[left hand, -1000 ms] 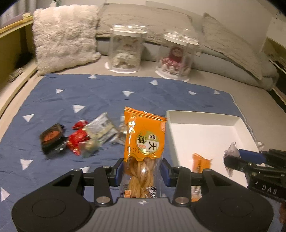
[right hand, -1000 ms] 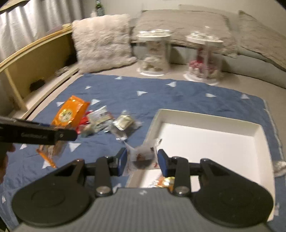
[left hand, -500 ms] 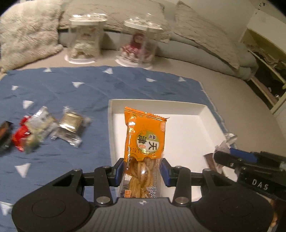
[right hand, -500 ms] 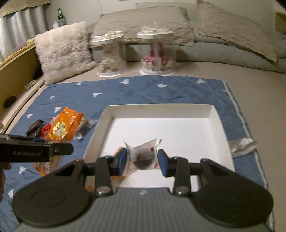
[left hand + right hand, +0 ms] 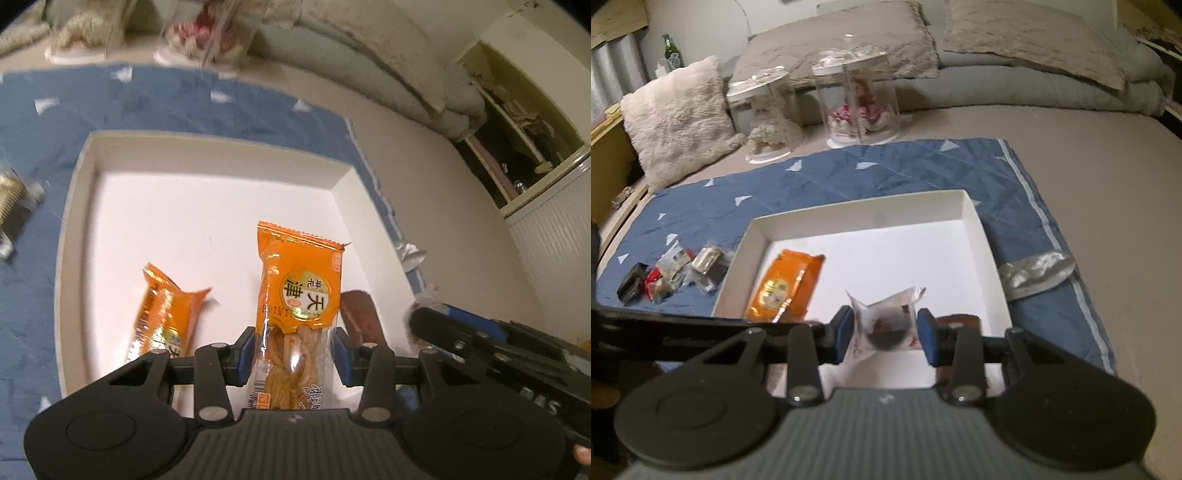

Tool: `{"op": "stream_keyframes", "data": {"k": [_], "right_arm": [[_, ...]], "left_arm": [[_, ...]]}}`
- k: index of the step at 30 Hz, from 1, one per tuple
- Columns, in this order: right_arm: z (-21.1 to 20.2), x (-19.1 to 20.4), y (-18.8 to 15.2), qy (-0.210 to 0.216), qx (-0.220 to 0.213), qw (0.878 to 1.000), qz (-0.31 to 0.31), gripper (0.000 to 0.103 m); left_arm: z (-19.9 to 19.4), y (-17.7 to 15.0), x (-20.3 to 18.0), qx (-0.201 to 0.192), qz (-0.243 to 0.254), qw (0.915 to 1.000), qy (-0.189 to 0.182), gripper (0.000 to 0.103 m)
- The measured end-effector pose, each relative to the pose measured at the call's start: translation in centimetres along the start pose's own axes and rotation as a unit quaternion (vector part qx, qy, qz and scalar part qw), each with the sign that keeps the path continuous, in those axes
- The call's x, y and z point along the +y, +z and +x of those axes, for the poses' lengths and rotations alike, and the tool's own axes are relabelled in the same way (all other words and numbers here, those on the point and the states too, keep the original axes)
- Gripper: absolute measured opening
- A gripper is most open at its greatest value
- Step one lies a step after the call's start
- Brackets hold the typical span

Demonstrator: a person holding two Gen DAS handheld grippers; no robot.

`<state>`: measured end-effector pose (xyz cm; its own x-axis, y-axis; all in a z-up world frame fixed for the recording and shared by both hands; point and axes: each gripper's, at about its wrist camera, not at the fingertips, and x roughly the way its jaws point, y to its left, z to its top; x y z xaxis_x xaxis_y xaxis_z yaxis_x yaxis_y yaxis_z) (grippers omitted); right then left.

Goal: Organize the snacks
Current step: 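Open the left tool to drop the orange bag while the right tool releases the clear packet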

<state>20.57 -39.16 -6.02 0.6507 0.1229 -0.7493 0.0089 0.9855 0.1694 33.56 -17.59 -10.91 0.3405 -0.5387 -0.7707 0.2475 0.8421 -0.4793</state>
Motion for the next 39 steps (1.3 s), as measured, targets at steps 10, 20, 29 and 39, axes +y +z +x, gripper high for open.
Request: {"op": "stream_keyframes", "data": {"k": [10,20,29,39], "right_arm": [[1.9,-0.6,-0.3,-0.001,0.028,1.000,-0.002,0.044],[4.4,0.9,-0.6,0.008,0.073,0.997,-0.015,0.050],[3.7,0.2,-1.0,-0.029,0.081,0.996,-0.016,0.063],[2.2,-0.7,-1.5,-0.047,0.074,0.996,-0.012,0.074]], "left_arm": [[3.2,0.6,2.3,0.023,-0.007,0.9970,0.074,0.045],[0.8,0.8,3.5,0.017,-0.059,0.9973,0.040,0.064],[-0.5,0.3,0.9,0.023,0.017,0.9966,0.078,0.070],[-3.4,-1.1,0.2,0.014,0.066,0.9922,0.105,0.081]]}}
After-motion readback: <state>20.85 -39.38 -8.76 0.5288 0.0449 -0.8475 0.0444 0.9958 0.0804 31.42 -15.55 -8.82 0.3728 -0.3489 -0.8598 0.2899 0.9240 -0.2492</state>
